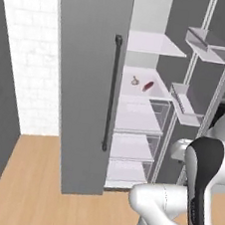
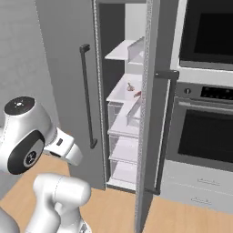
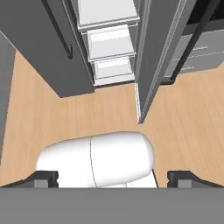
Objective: Place one garlic and one steak in each tupperware on the nearby counter, to pack two identical lunches.
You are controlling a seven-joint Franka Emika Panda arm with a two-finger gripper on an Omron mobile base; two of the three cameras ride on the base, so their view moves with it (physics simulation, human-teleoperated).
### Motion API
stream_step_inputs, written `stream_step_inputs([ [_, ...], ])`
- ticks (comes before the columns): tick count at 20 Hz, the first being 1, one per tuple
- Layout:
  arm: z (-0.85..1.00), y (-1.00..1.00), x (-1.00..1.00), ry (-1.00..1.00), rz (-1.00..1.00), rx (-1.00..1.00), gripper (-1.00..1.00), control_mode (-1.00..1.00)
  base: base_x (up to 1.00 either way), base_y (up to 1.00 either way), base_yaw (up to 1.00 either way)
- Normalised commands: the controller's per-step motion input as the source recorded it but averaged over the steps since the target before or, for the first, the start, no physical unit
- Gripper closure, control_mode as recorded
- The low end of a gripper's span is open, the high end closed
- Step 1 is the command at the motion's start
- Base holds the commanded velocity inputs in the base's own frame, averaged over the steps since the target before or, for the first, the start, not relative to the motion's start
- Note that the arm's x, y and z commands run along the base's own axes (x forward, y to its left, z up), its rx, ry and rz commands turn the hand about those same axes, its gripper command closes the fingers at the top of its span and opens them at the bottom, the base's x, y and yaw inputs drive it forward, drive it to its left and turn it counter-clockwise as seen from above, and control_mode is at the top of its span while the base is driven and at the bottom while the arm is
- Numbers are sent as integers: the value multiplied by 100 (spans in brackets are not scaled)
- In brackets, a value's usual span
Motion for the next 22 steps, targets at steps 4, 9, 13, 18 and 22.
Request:
stream_step_inputs([
  [4,0,0,0,0,0,0,-100,100,67,65,-34],
  [9,0,0,0,0,0,0,-100,100,55,13,-37],
  [13,0,0,0,0,0,0,-100,100,67,3,-37],
  [18,0,0,0,0,0,0,-100,100,95,22,-20],
  [22,0,0,0,0,0,0,-100,100,68,0,-6],
])
